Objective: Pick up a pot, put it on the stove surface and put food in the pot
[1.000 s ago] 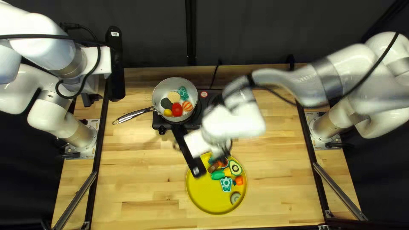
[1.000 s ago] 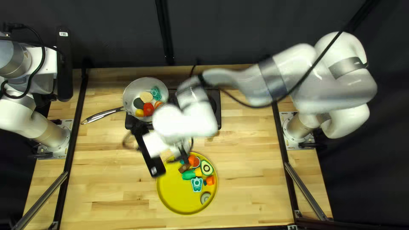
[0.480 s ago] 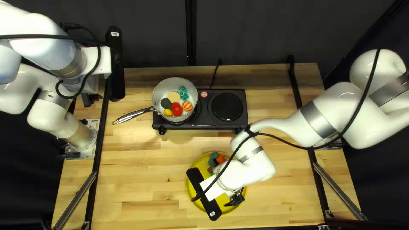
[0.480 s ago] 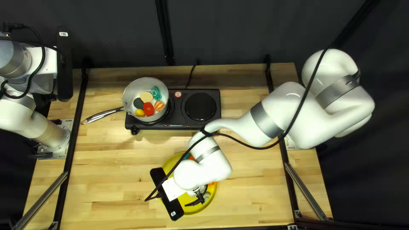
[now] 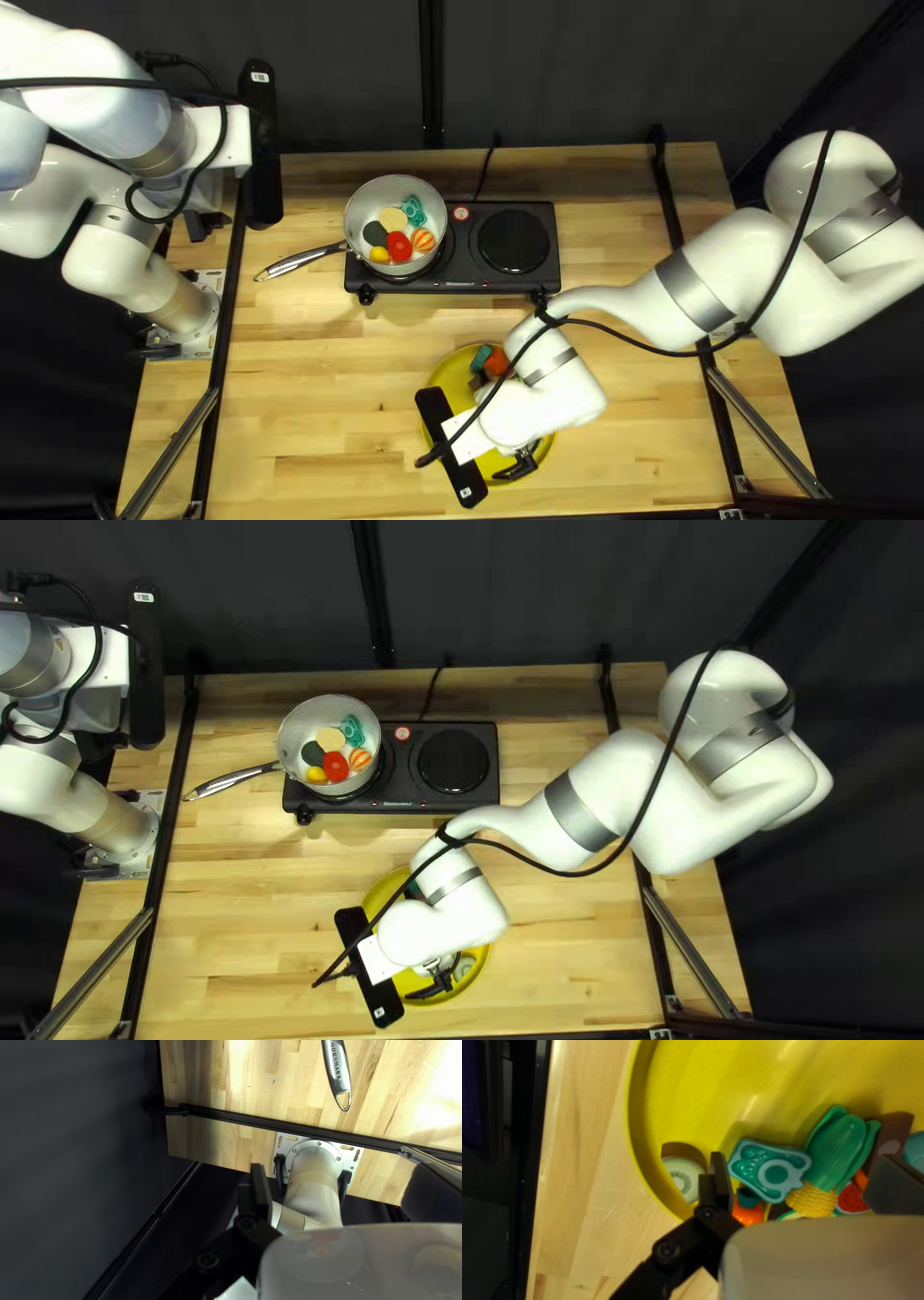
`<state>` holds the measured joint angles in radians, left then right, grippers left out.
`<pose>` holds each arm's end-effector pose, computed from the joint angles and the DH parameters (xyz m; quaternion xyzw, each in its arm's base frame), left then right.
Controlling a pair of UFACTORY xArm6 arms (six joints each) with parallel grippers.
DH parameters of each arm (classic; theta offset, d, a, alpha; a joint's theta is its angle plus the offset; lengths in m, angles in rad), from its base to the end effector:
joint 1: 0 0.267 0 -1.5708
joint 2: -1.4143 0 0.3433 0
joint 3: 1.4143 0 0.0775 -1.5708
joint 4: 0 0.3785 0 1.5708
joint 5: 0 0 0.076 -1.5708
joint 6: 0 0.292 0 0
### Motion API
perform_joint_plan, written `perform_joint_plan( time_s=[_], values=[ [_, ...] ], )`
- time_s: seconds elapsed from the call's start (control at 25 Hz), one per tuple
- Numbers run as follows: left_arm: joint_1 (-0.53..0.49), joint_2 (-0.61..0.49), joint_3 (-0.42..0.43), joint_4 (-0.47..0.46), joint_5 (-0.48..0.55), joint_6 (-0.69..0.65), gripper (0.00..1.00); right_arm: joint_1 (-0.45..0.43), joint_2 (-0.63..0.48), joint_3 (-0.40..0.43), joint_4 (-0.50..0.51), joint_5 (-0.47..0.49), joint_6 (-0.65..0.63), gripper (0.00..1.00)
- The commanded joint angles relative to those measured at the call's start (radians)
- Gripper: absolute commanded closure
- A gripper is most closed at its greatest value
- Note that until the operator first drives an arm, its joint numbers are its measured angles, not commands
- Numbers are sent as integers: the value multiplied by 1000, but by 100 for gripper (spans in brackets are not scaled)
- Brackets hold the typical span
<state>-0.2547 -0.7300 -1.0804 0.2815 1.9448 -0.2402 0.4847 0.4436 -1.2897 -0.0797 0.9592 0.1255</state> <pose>0.2110 0.0310 0.4324 -0.9882 -0.0352 0.0317 0.1459 0.5130 0.2526 0.0592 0.9772 0.2025 -0.0445 0.0468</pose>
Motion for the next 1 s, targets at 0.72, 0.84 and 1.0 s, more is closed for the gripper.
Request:
perform_joint_plan(
  time_s=[0.72, 0.84, 1.0],
  values=[
    [0, 0, 0, 0, 0, 0, 0, 35, 139, -166, 2, 74, 307, 0],
    [0, 0, 0, 0, 0, 0, 0, 35, 139, -166, 2, 74, 307, 0],
    [0, 0, 0, 0, 0, 0, 0, 48, 80, -107, -40, 84, 377, 0]
  ],
)
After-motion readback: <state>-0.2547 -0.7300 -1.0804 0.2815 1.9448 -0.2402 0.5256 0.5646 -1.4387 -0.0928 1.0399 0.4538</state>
